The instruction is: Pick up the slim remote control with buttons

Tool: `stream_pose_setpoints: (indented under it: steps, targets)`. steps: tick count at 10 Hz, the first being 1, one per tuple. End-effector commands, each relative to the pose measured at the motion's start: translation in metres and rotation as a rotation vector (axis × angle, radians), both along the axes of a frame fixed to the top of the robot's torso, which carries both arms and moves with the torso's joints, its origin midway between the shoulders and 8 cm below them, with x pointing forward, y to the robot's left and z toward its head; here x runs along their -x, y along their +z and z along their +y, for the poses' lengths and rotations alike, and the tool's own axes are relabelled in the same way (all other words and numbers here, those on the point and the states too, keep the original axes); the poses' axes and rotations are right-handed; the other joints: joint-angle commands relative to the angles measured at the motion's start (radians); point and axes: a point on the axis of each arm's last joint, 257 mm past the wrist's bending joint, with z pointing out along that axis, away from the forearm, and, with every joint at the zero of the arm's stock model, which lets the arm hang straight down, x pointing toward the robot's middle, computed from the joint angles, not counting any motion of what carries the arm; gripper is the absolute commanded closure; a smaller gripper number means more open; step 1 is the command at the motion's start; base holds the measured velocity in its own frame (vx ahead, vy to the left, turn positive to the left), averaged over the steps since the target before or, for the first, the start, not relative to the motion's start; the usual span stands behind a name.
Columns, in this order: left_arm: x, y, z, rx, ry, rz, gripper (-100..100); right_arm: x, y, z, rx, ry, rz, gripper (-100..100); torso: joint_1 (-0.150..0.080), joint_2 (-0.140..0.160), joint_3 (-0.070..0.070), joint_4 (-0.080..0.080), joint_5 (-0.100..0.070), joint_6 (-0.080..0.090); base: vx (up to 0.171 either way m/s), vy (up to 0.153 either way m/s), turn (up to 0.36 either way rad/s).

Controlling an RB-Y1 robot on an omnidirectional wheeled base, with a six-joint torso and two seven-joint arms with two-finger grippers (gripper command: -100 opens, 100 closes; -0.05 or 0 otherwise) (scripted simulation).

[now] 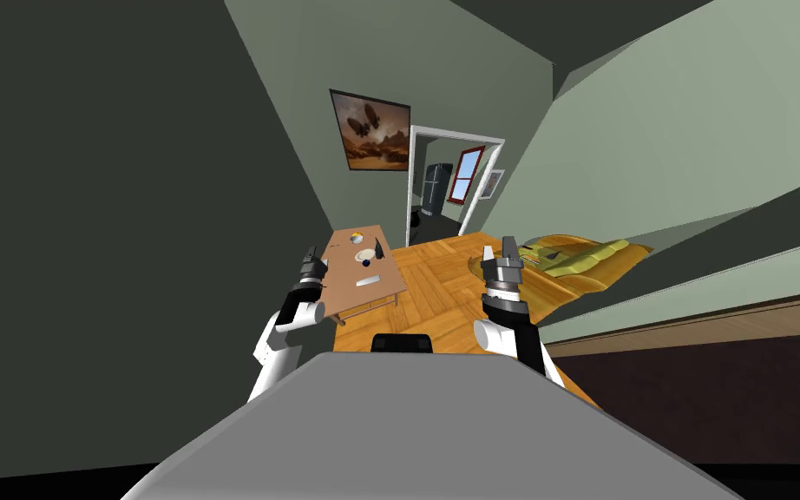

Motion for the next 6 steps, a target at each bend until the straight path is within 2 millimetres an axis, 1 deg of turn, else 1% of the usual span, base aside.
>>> stream_pose_setpoints:
  steps: [1,2,3,4,5,6]
  targets:
    - [-0.004,-0.022,0.021,0.028,0.028,0.064,-100,0.000,0.000,0.000,0.000,0.000,0.000,0,0.000,0.000,0.000,0.000,0.000,0.000,-0.003,0.032,-0.198]
    - [-0.004,-0.024,0.022,0.030,0.029,0.068,-100,0.000,0.000,0.000,0.000,0.000,0.000,0,0.000,0.000,0.000,0.000,0.000,0.001,-0.003,0.031,-0.086]
    - [-0.009,-0.039,0.040,0.052,0.053,0.113,-100,0.000,0.000,0.000,0.000,0.000,0.000,0,0.000,0.000,0.000,0.000,0.000,0.000,-0.005,0.033,-0.175]
    - [-0.009,-0.043,0.041,0.055,0.056,0.124,-100,0.000,0.000,0.000,0.000,0.000,0.000,0,0.000,0.000,0.000,0.000,0.000,0.001,-0.004,0.032,-0.113]
    - [-0.013,-0.056,0.059,0.078,0.080,0.166,-100,0.000,0.000,0.000,0.000,0.000,0.000,0,0.000,0.000,0.000,0.000,0.000,0.000,-0.004,0.036,-0.198]
    - [-0.013,-0.064,0.061,0.084,0.085,0.183,-100,0.000,0.000,0.000,0.000,0.000,0.000,0,0.000,0.000,0.000,0.000,0.000,0.001,-0.002,0.035,-0.109]
